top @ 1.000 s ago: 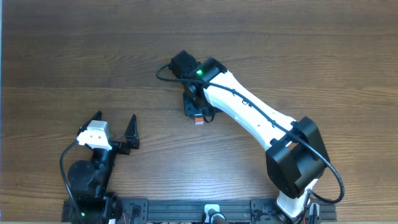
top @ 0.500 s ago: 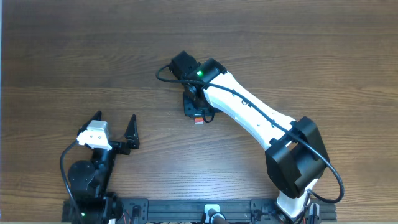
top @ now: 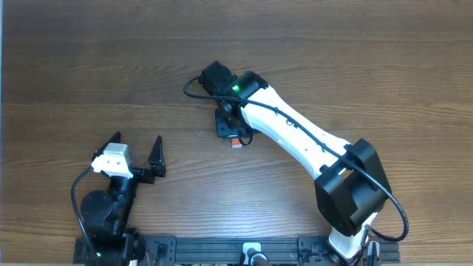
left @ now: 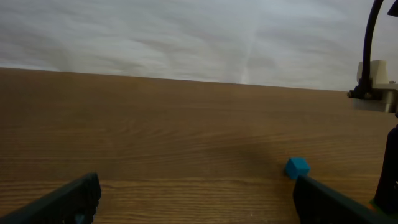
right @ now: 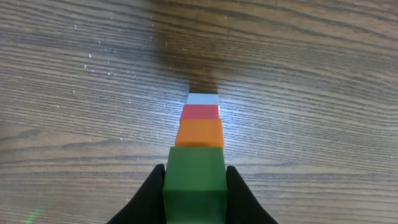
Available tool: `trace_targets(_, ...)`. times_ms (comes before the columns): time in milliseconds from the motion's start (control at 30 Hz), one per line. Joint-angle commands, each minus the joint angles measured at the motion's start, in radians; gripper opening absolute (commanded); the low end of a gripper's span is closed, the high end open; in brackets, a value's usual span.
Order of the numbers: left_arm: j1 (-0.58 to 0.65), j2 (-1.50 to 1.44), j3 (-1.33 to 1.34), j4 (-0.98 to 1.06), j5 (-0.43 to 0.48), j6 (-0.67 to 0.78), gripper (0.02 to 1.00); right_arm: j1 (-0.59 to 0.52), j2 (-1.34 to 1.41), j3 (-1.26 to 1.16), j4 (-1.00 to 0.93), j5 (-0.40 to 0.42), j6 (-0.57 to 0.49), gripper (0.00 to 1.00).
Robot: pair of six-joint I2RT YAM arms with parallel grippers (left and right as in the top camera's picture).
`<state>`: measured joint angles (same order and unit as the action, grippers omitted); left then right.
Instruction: Stack Cubes
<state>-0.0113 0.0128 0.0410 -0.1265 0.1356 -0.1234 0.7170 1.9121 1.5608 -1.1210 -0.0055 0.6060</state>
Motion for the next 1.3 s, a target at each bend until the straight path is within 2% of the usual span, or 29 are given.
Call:
trace_targets(33,-0.004,-0.006,-0.007,0.003,0.01,0.014,0.996,0.011,-0.017,-0.005,0.003,-0.002,0.011,0.012)
trace_targets(1300,-0.004,-0.006,-0.007,0.003,0.01,0.014,0.996,0.01,-0.012,-0.02,0.028,0.0,0.011,0.038)
